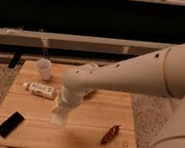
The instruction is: Place the white sponge in the ceramic bowl
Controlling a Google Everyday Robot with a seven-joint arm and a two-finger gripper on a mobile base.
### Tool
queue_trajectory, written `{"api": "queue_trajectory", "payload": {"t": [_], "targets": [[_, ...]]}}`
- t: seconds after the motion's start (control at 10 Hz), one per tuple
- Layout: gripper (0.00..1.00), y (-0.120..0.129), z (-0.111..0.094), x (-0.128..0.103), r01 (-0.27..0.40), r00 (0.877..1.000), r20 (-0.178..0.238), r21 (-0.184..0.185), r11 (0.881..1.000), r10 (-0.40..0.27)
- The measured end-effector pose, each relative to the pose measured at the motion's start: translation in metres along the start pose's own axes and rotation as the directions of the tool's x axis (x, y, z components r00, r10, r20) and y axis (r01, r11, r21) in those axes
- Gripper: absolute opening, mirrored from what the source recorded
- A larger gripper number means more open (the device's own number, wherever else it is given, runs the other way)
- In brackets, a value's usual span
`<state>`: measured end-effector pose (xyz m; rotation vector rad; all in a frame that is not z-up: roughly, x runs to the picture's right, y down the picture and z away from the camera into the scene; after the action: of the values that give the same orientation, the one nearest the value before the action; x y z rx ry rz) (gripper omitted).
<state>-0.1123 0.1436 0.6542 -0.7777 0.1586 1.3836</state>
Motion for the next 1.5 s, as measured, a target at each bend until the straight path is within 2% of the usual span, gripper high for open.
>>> {"api": "queue_trajectory", "payload": {"t": [0.3, 0.6, 1.0, 1.3, 1.5], "targets": [[0.0, -0.023, -0.001, -0.024, -0.007, 1.0, 0.005, -0.004, 1.0, 0.007], [0.0, -0.049, -0.013, -0.023, -0.02, 1.0, 0.012, -0.018, 1.0, 0.021], [0.0, -0.095, -0.02, -0.07, -0.043, 0.998, 0.036, -0.038, 0.998, 0.044], [0.0, -0.125, -0.032, -0.067, -0.062, 0.997, 0.051, -0.042, 0.997, 0.064], [0.0, -0.138, -0.033, -0.08, -0.069, 0.996, 0.061, -0.052, 0.996, 0.072]]}}
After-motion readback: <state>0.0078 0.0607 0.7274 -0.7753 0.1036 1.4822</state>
